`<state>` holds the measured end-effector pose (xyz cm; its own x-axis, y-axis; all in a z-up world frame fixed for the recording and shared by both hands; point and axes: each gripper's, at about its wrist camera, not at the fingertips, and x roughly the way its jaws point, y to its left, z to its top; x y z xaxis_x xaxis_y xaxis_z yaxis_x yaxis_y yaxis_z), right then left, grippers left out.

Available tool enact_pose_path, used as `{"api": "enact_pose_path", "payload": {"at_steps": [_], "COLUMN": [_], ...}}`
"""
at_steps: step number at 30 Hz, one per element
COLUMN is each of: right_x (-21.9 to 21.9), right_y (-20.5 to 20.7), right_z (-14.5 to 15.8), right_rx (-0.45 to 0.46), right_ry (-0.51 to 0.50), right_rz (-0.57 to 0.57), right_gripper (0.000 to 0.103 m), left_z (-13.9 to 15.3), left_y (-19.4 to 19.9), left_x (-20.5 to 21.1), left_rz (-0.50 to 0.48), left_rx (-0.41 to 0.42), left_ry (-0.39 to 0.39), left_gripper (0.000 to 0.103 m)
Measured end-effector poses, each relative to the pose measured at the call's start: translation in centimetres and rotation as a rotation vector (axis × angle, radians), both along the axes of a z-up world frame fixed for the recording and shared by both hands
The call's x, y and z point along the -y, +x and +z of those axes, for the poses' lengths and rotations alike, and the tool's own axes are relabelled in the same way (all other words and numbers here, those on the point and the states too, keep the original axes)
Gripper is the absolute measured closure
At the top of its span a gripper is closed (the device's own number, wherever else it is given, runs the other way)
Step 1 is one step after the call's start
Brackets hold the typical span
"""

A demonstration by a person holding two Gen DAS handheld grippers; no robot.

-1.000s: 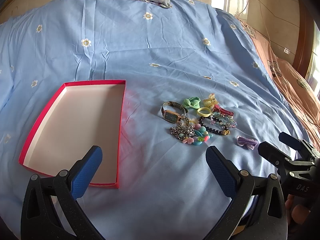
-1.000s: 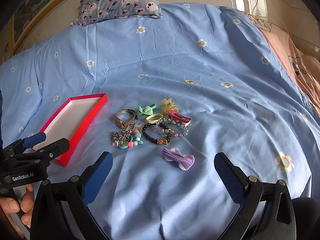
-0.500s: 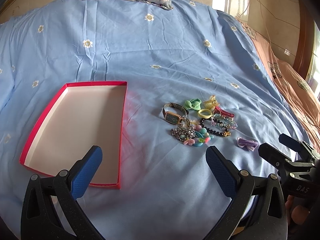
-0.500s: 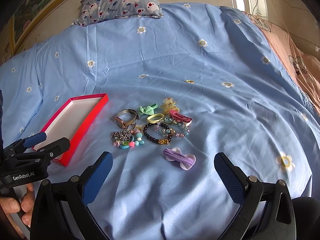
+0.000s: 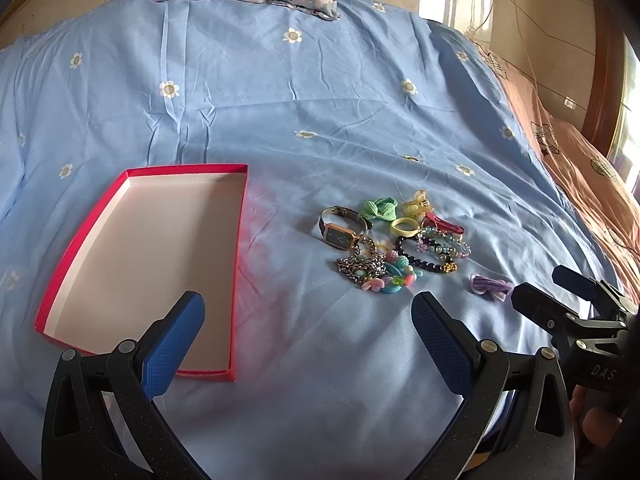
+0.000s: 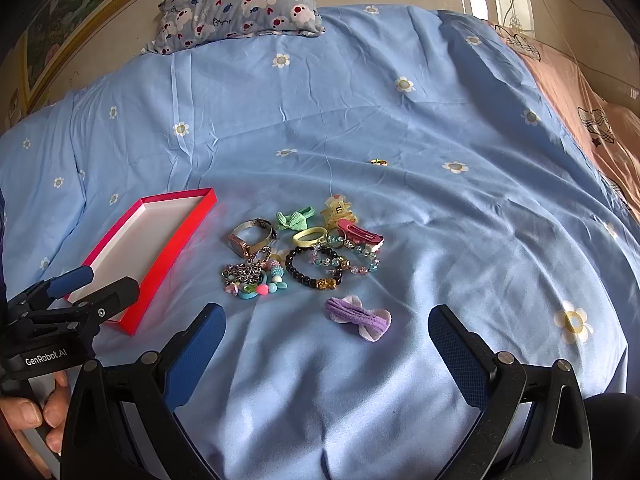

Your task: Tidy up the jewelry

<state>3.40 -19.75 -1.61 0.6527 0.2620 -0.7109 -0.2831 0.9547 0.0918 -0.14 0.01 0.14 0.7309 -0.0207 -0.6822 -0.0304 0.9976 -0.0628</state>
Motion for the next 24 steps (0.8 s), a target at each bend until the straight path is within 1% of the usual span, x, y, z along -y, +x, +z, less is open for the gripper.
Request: {"api": "enact_pose_path", "payload": {"at_steps": [6, 9, 10, 11, 15, 19, 24], "right_x": [0.3, 0.7, 0.8, 0.9, 1.3, 1.5, 1.4], "right_y": [0.6, 1.0, 1.2, 1.4, 2.2, 3.0, 4.1], "right_z": [-0.4, -0.5, -0.5, -0.5, -0.6, -0.8, -1.0], "right_rx": [-0.014, -0.02, -0.021, -0.022, -0.032, -0.05, -0.063], "right_ry": [0.01, 0.018, 0.02, 0.024, 0.037, 0.051, 0.063], "right_rz": [-0.004, -0.007, -0.008, -0.01, -0.016, -0.021, -0.013], "right_gripper": [0.001, 0.001, 0.001, 0.001, 0.002, 0.002, 0.002], "left_z": [-0.3, -0.3, -0.3, -0.3, -0.4, -0.4, -0.4], "left_y": [0.8, 1.5, 1.8, 2.1, 2.8, 3.6, 5.1], "left_x": [0.2, 0.1, 0.0, 0.0, -0.2, -0.2, 0.0], "left_rz": [-0.033, -0.046, -0.046, -0.047, -0.049, -0.054, -0.062], "left_rx": [-0.015, -0.036, -0.04, -0.035, -0.037, -0.044, -0.065], "left_ry": [-0.008, -0.056, -0.062, -0.039, -0.057, -0.036, -0.008], "left_gripper": [0.0, 0.0, 0.0, 0.0, 0.001, 0.002, 0.011]}}
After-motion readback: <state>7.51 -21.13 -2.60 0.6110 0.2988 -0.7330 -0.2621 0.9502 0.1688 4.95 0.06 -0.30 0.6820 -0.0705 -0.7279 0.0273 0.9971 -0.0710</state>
